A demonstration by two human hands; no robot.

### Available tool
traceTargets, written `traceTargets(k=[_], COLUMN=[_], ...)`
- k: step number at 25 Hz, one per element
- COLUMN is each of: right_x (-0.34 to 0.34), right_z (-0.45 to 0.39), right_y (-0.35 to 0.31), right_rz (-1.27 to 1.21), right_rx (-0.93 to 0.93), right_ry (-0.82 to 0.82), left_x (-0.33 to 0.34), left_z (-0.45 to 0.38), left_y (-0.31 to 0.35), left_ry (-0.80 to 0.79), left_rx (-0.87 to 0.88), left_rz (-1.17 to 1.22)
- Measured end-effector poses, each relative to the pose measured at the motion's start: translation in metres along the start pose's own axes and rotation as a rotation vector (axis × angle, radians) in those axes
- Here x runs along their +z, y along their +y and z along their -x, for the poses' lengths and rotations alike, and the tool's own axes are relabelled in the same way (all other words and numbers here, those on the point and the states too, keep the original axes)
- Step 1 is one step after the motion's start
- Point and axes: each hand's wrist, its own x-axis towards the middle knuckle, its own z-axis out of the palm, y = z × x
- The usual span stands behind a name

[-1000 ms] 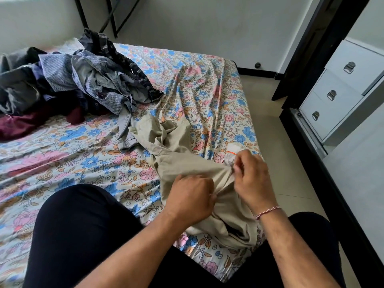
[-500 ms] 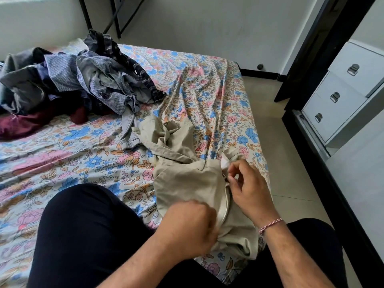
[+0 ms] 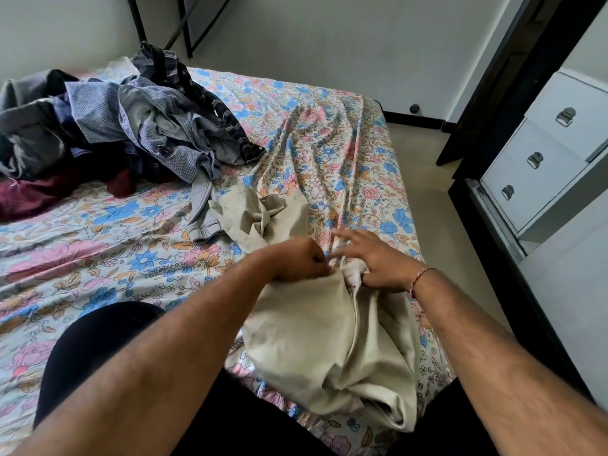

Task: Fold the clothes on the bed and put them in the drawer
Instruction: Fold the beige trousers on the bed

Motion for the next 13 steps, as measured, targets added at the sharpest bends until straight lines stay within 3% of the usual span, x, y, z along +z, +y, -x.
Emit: traceTargets(k=[1,5,9,10,13], right_x=[0.002,0.006,0.008,0.012,0.013], right_z=[-0.004,-0.001,-0.004,-0.002,0.014], right_y=[0.000,-0.007,-0.009,-0.006,0.001], right_rz=[0.012,-0.215,-0.194,-0.214,-0.245], right_rx=[-0.075,-0.165,-0.020,0.001,0.016], right_ry=[-0.027,0.174,-0.207,-0.235,-0.081], left_x=[0.003,-0.008,0.008,0.013,0.012], left_z=[0.004,0.028,0.029,0.031,0.045], left_y=[-0.005,-0.016,-0.015,-0.013,-0.001], left_ry=[0.000,0.055,0.146,0.115,0.013], left_rx=[0.063,0.238,0.218,0.253,0.395], left_rz=[-0.051,0.071,0.261,0.262,0.290])
